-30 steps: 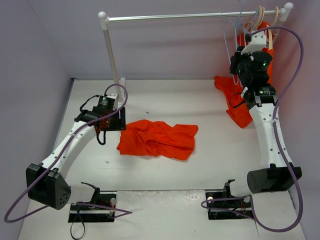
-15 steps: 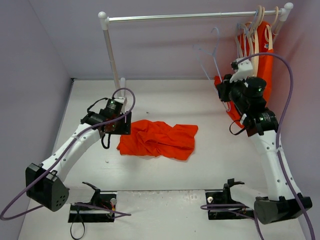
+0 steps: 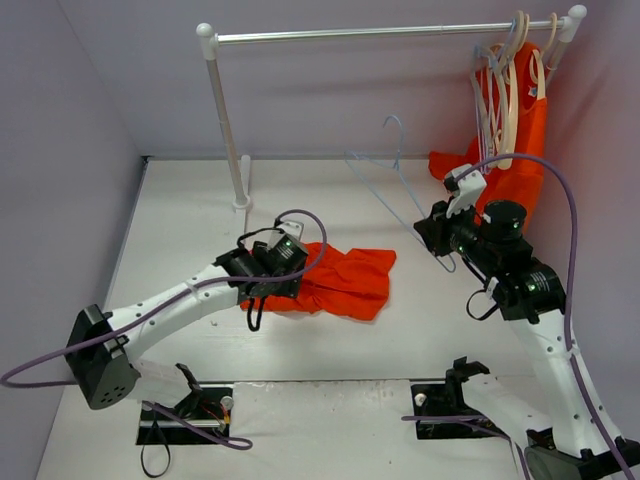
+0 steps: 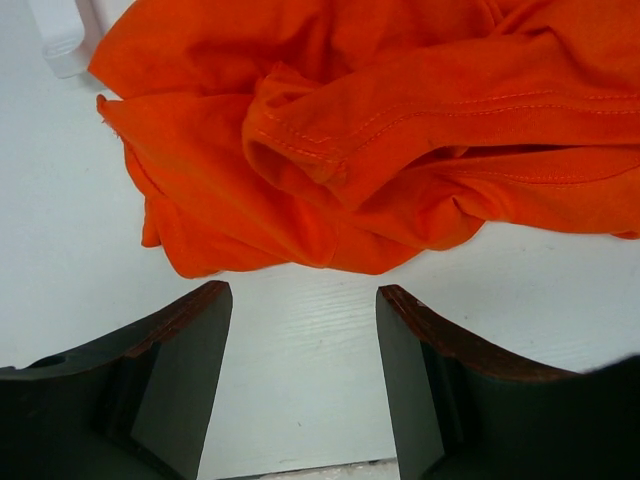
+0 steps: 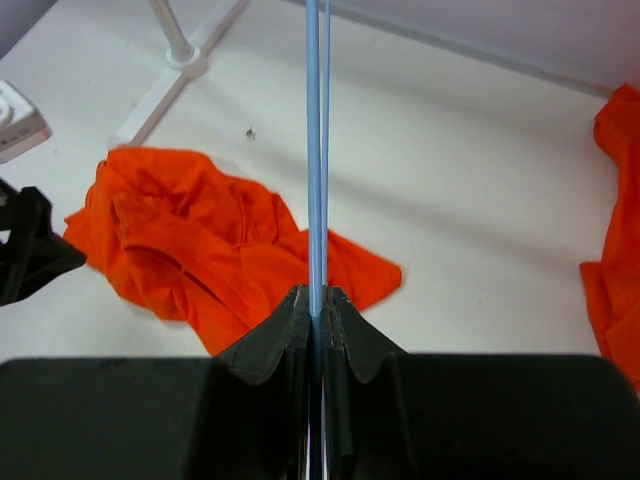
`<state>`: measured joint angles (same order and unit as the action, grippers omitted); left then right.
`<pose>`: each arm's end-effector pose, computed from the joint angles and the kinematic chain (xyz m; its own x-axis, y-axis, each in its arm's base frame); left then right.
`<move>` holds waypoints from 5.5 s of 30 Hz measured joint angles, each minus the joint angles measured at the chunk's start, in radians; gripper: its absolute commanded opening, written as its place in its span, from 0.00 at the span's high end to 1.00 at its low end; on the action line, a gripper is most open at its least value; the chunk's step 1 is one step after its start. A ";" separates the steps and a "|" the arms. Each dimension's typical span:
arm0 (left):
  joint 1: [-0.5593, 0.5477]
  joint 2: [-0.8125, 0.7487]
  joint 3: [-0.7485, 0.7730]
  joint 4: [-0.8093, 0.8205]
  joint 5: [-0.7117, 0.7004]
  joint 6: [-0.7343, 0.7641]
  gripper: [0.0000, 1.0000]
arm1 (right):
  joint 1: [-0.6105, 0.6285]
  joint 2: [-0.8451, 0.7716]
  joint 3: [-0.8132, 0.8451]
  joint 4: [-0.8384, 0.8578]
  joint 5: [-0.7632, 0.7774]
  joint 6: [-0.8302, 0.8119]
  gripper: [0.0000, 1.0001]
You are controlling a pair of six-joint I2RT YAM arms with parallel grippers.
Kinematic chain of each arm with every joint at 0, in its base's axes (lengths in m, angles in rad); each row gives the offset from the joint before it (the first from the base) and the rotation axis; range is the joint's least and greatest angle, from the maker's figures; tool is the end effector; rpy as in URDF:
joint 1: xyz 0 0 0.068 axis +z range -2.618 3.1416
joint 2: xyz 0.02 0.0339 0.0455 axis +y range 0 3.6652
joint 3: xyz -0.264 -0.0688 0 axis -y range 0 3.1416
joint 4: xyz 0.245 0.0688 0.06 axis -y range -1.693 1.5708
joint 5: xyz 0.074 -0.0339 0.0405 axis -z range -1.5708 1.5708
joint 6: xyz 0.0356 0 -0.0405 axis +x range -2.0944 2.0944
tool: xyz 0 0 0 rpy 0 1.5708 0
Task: Place the t-shirt on the hanger
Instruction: Pick up the hanger from the clothesline, then place the T-shirt on the hanger.
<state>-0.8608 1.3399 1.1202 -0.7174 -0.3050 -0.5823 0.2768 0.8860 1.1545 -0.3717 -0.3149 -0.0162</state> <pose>0.1878 -0.2021 0.2887 -0.7728 0.0943 -0.6276 0.2185 0.9680 -0.1235 0.1707 0.0600 0.4297 -0.0901 -0.0416 -0.9951 -0.5577 0.8299 0.0158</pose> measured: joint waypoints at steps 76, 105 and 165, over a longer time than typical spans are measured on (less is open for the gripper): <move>0.380 0.383 0.544 -0.074 0.107 0.314 1.00 | 0.012 -0.123 -0.204 0.024 -0.441 0.000 1.00; 0.380 0.352 0.568 -0.171 0.076 0.319 1.00 | 0.169 -0.041 -0.362 0.273 -0.309 0.127 1.00; 0.095 0.172 0.902 -0.220 0.201 0.243 1.00 | 0.229 0.041 -0.678 1.281 -0.396 0.298 1.00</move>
<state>-0.7654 1.5120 2.0220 -0.9371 -0.1040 -0.3397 0.5056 0.9268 0.4770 0.9096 -0.7105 0.2821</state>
